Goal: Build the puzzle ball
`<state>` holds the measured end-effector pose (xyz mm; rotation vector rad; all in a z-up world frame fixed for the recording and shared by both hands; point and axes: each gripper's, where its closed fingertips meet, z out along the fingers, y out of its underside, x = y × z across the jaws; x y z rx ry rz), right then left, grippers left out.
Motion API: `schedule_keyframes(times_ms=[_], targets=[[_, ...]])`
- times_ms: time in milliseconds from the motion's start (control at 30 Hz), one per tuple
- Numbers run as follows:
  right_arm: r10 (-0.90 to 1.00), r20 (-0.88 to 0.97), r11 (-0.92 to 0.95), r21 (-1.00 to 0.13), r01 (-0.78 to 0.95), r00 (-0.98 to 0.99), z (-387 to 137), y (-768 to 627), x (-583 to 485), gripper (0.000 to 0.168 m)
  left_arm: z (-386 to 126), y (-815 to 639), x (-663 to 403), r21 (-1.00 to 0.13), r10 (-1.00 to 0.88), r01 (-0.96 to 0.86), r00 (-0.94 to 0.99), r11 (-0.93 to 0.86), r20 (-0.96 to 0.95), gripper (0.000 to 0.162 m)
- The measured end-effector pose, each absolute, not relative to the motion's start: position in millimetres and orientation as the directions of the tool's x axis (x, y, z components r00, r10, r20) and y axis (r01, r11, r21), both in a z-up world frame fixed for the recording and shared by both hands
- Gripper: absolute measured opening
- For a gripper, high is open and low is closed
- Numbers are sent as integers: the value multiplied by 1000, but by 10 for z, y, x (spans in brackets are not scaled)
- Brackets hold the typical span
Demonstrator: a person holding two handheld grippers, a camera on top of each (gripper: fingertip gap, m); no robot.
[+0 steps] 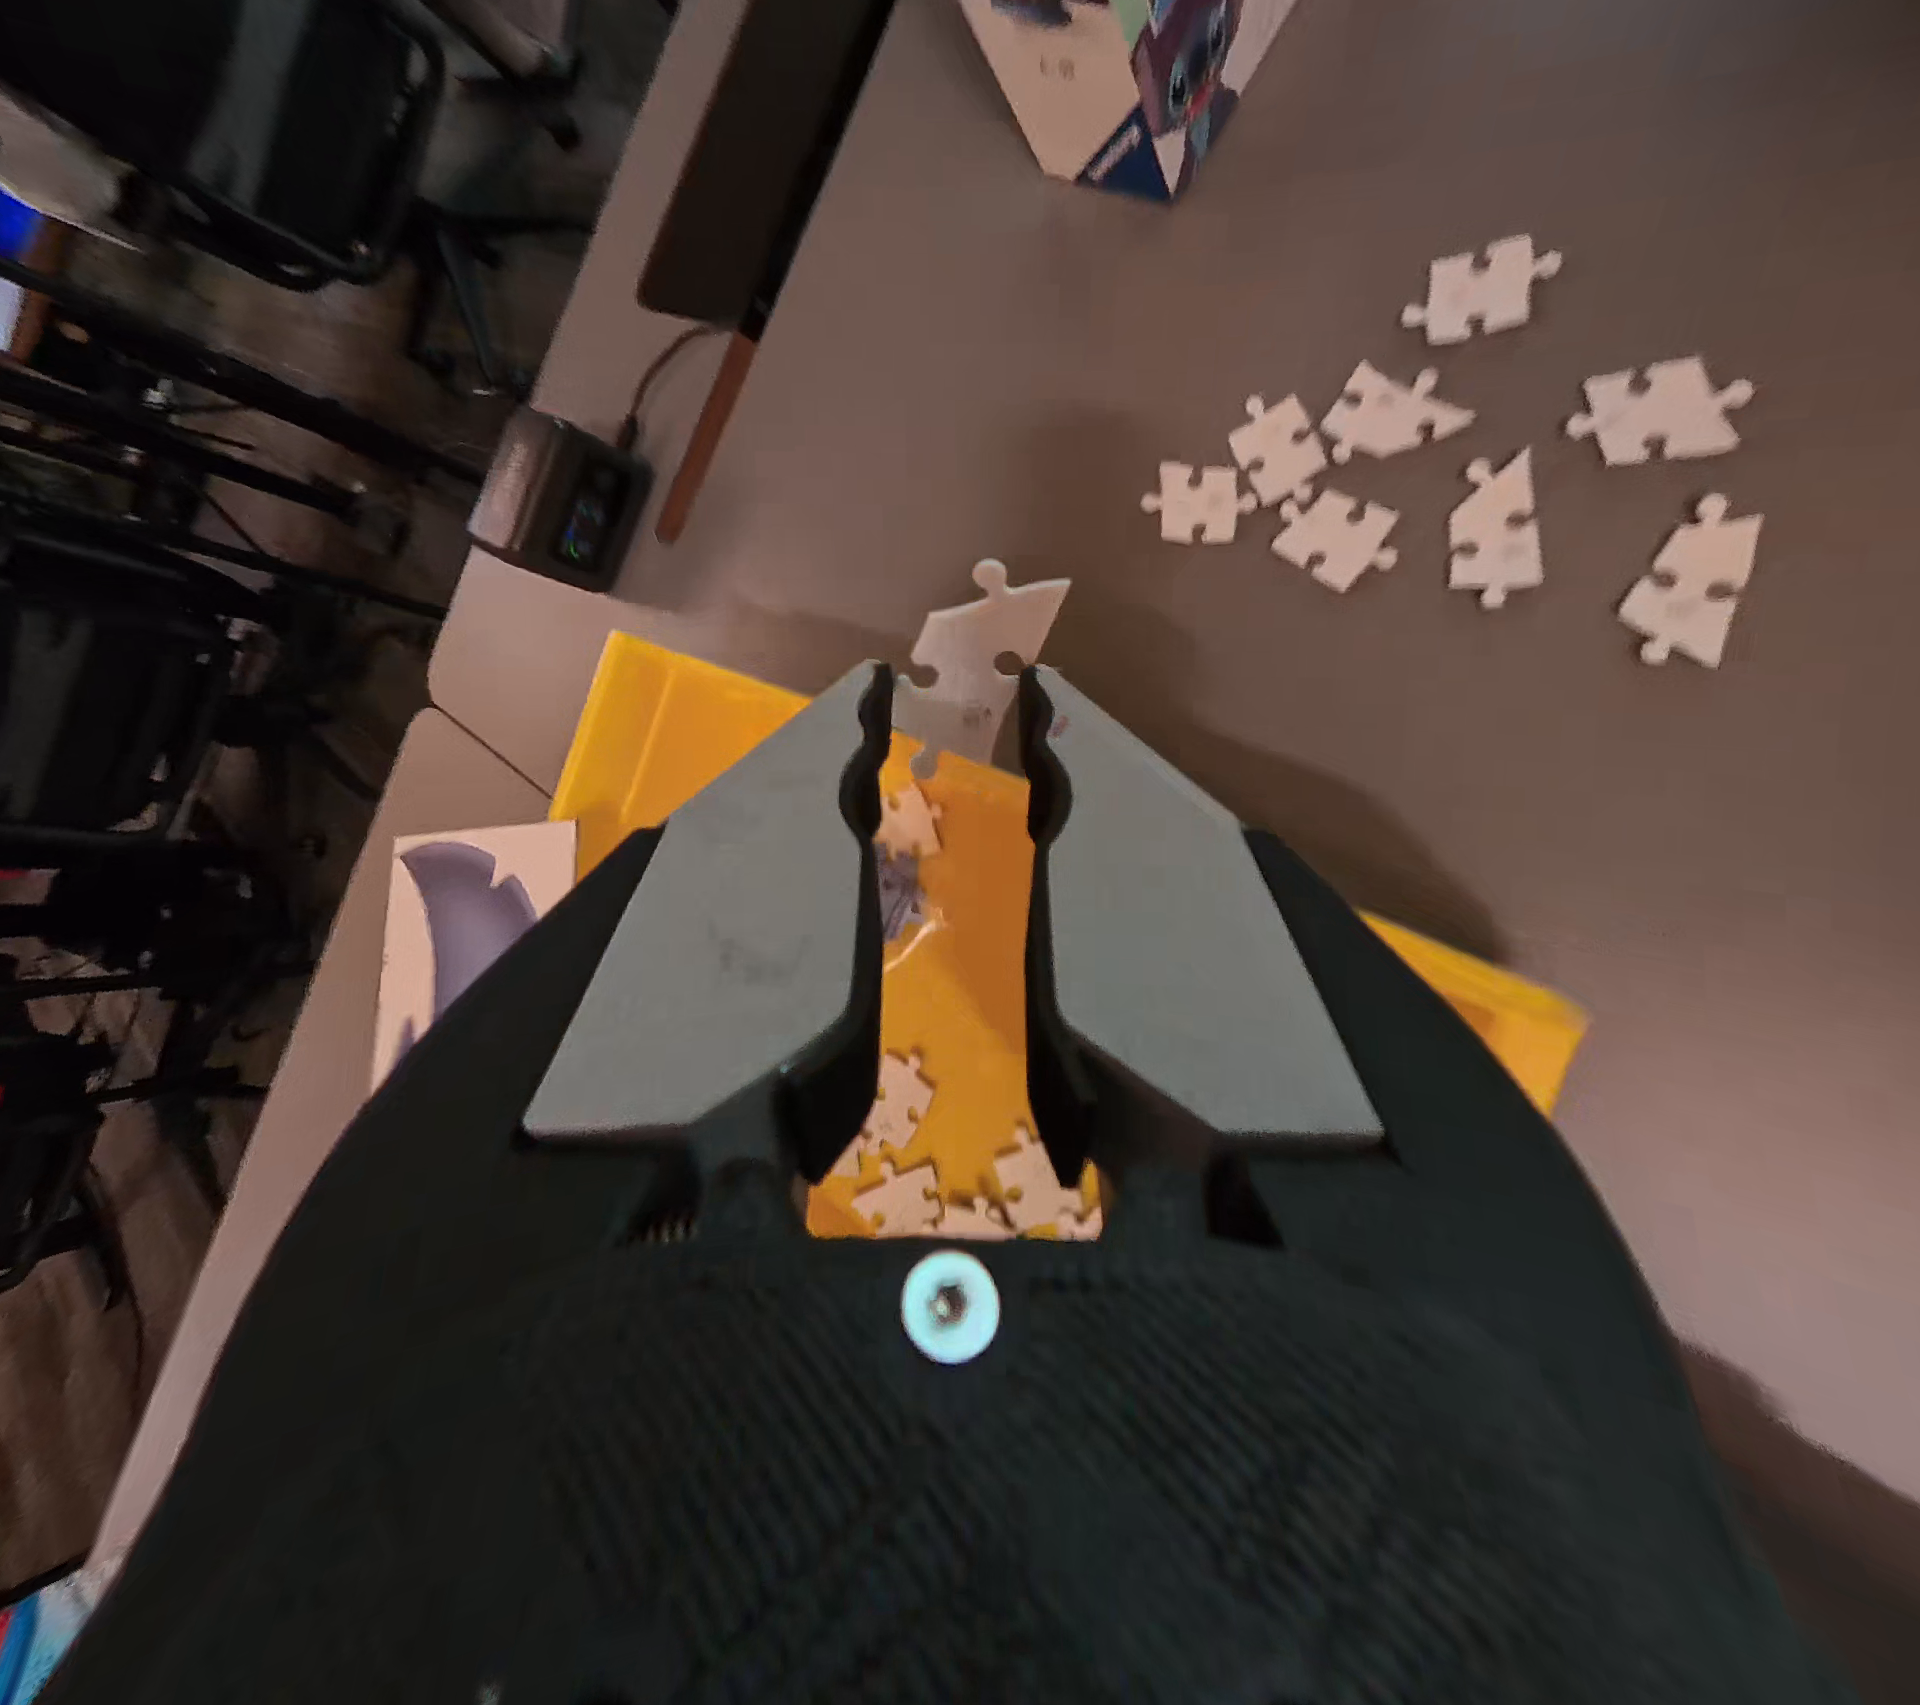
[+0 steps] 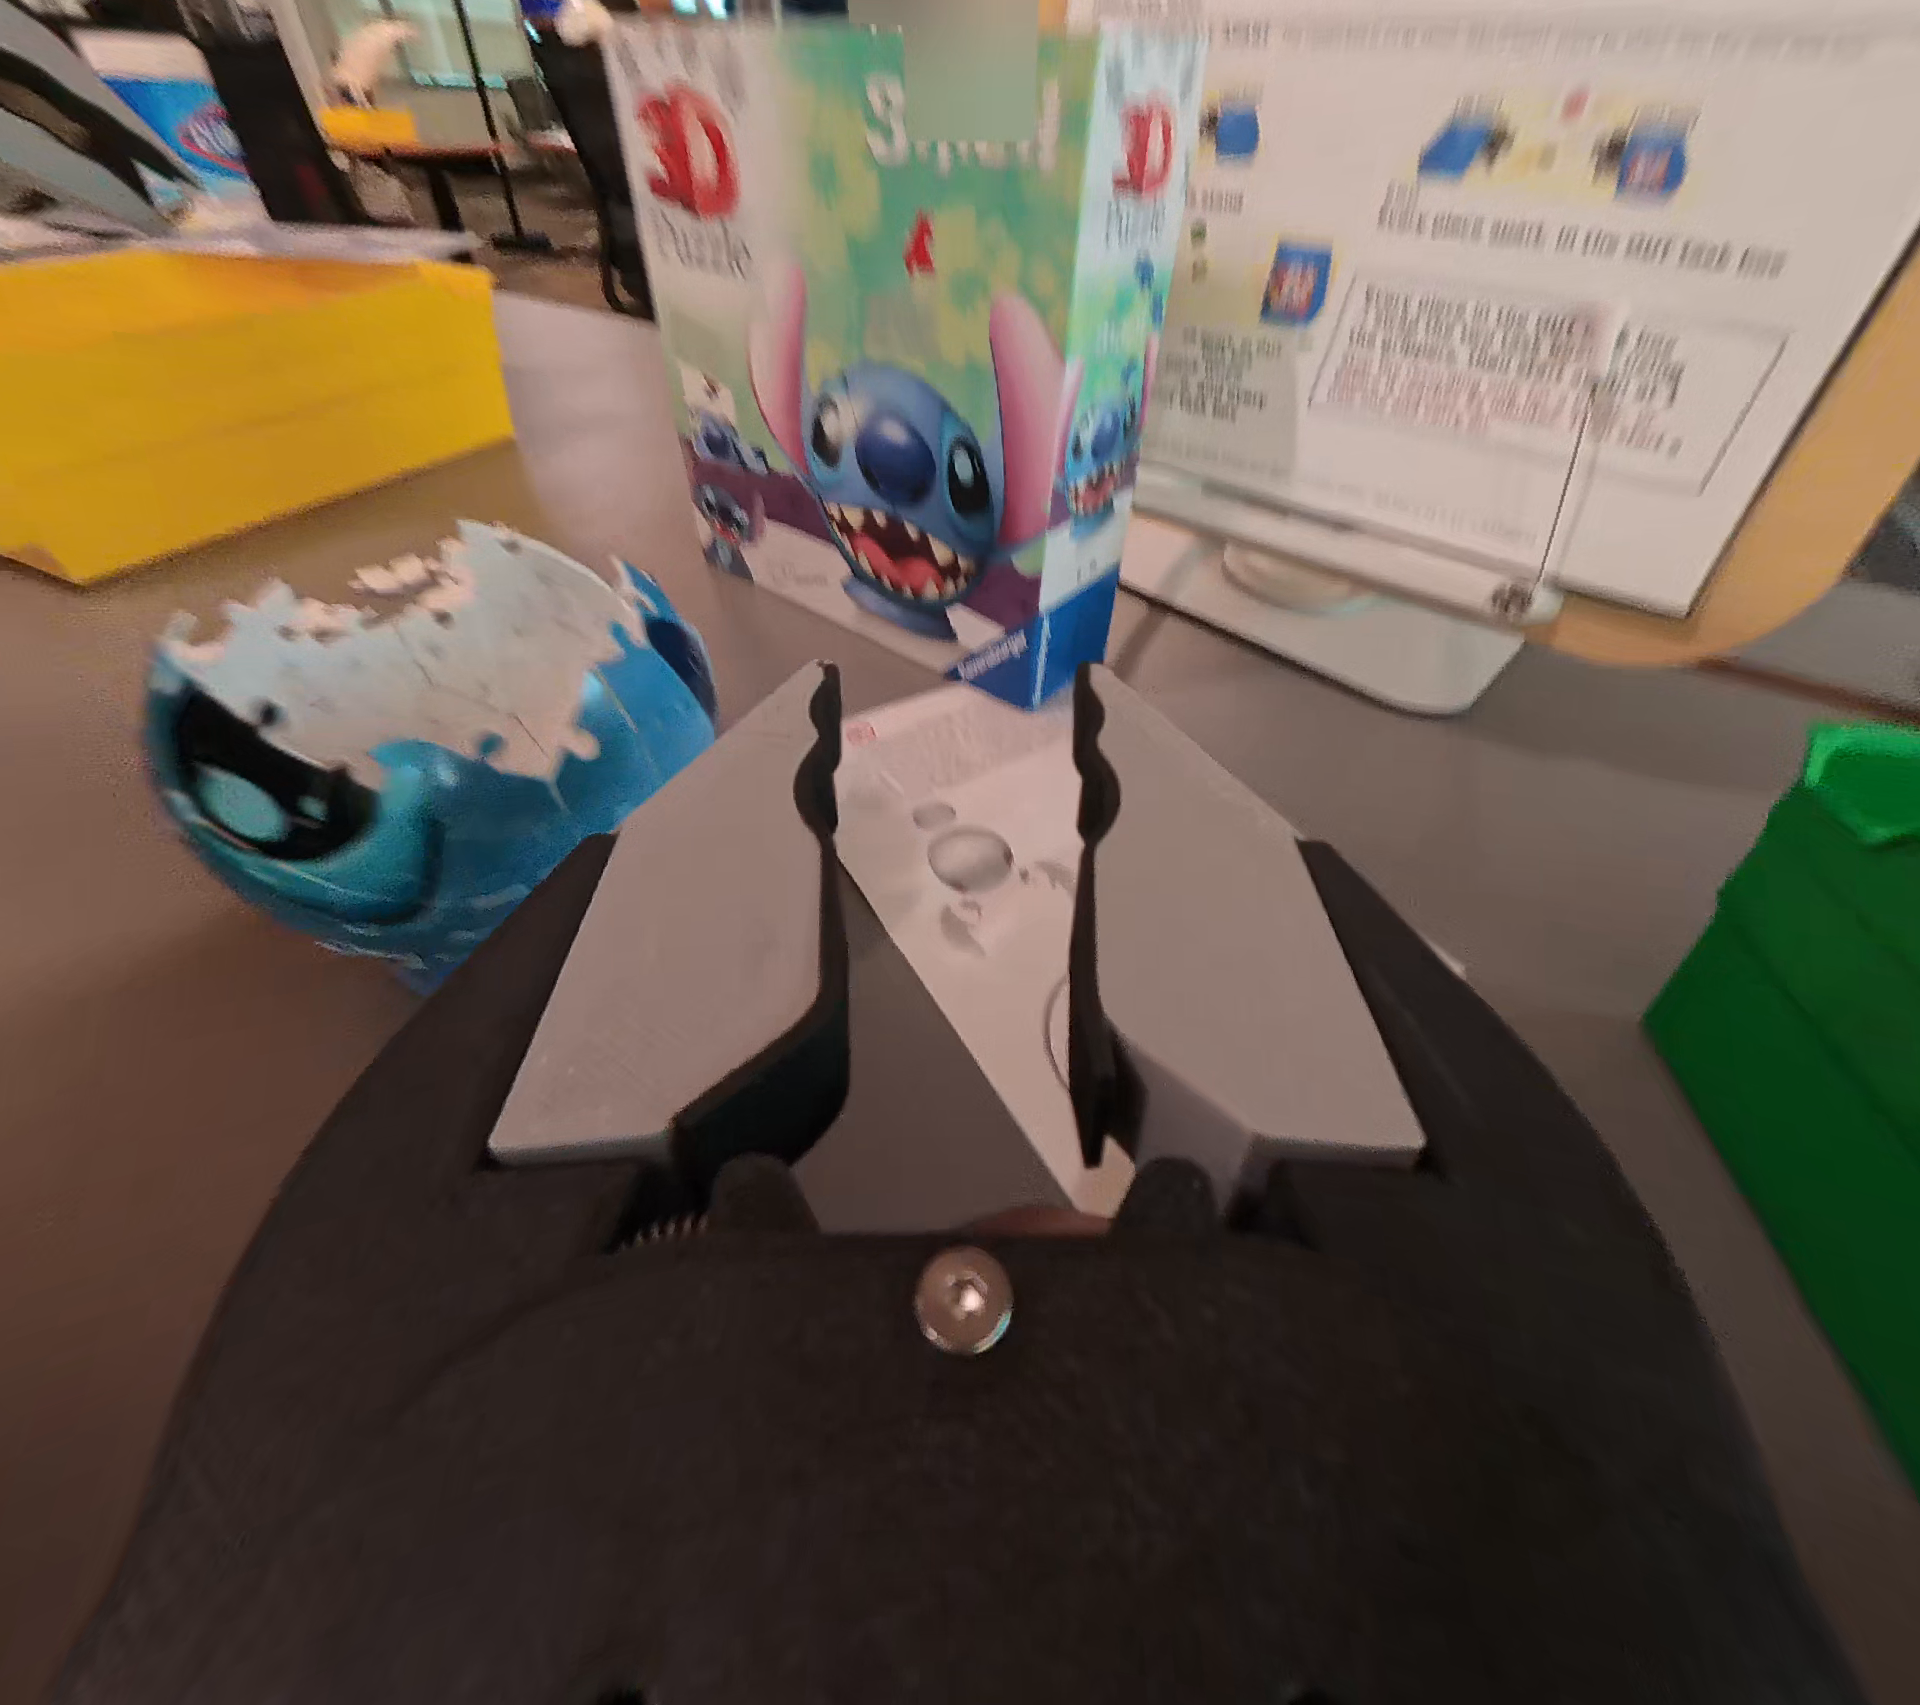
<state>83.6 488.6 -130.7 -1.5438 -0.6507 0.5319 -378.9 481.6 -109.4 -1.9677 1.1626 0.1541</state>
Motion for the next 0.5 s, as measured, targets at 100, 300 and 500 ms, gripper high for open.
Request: schedule_keyframes(times_ms=[100, 300, 500], targets=[[732, 65, 30, -998, 64, 678, -909, 4688, 690, 42, -901, 4755, -3423, -588, -613, -786, 564, -192, -553, 21], [874, -40, -97, -991, 94, 484, -499, 4266, 125, 44, -569, 4474, -2211, -631, -573, -775, 499, 41, -650, 22], [945, -63, -133, -970, 204, 320, -494, 3952, -513, 48, -627, 4221, -1269, -533, -506, -811, 364, 239, -782, 21]])
